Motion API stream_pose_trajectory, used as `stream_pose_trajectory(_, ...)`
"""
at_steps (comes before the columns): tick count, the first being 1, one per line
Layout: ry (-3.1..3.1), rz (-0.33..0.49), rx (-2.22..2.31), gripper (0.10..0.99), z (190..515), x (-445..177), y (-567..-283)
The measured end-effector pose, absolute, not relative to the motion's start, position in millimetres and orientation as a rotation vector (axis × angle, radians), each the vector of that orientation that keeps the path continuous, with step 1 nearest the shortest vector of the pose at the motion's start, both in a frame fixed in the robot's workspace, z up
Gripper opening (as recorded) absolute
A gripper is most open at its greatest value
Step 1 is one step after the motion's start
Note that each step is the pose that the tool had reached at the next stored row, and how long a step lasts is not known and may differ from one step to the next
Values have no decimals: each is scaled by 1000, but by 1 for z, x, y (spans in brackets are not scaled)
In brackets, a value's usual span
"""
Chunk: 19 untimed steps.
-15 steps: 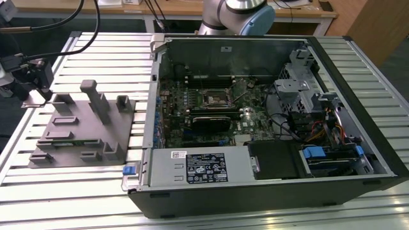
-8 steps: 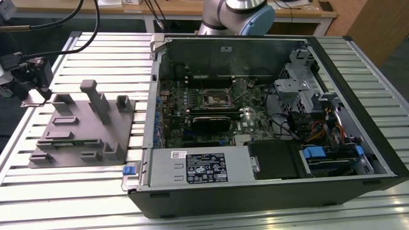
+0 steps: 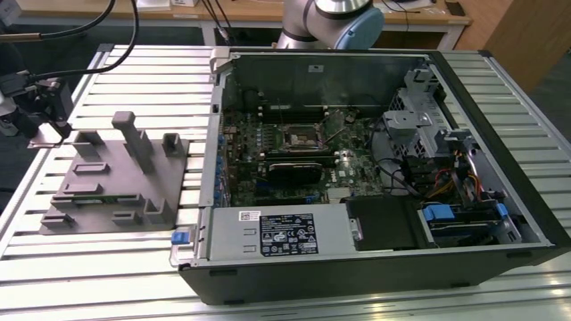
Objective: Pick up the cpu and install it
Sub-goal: 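Pick up the cpu and move it towards the insertion slot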
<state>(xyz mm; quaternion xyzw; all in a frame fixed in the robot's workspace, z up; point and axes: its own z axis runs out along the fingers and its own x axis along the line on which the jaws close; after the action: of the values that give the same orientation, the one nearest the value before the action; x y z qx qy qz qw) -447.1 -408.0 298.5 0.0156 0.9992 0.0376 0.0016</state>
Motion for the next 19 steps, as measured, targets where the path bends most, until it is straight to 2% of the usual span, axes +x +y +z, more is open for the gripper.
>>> stream_pose_trajectory(19, 3136, 118, 49, 529, 308, -447, -408)
